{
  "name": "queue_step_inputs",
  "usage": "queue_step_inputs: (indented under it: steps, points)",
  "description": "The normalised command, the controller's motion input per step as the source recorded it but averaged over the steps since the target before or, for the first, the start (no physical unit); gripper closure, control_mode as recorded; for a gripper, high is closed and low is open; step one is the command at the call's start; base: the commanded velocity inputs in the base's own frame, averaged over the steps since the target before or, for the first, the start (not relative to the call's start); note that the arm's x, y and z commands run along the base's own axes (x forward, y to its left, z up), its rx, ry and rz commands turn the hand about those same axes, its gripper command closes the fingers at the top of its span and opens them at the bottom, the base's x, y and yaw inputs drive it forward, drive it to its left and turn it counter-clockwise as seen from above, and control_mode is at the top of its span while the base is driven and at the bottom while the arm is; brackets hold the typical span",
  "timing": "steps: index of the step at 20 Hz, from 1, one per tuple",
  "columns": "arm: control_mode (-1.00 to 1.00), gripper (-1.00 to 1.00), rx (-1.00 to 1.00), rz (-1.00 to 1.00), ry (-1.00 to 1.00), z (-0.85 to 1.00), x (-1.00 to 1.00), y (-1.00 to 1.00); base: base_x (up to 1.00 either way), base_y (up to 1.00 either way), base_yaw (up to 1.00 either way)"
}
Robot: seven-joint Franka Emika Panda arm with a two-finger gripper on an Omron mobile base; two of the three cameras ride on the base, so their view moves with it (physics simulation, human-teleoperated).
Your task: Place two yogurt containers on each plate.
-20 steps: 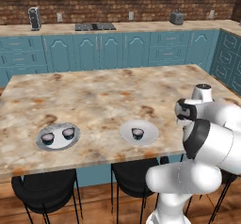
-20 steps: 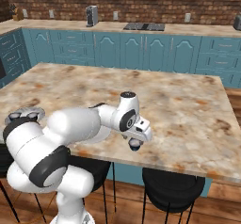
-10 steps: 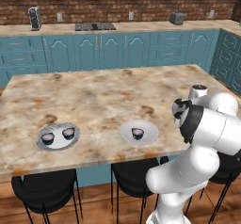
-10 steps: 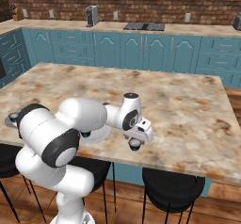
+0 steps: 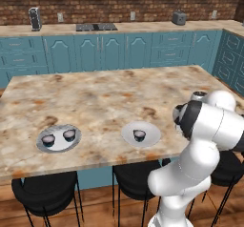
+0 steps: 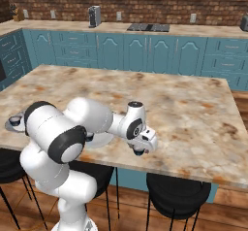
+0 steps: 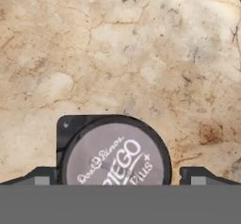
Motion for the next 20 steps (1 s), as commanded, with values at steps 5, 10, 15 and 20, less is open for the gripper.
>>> queue_step_inputs:
  steps: [5,10,15,20]
  points:
    - [-1.0,-1.0,0.0,0.0,0.0,-0.17,0.13,0.0,0.0,0.0,0.0]
    - [-1.0,1.0,0.0,0.0,0.0,-0.11,0.13,0.0,0.0,0.0,0.0]
    - [-1.0,1.0,0.0,0.05,-0.01,0.01,-0.02,-0.01,0.0,0.0,0.0]
    - [-1.0,1.0,0.0,0.22,-0.1,0.61,-0.14,0.23,0.0,0.0,0.0]
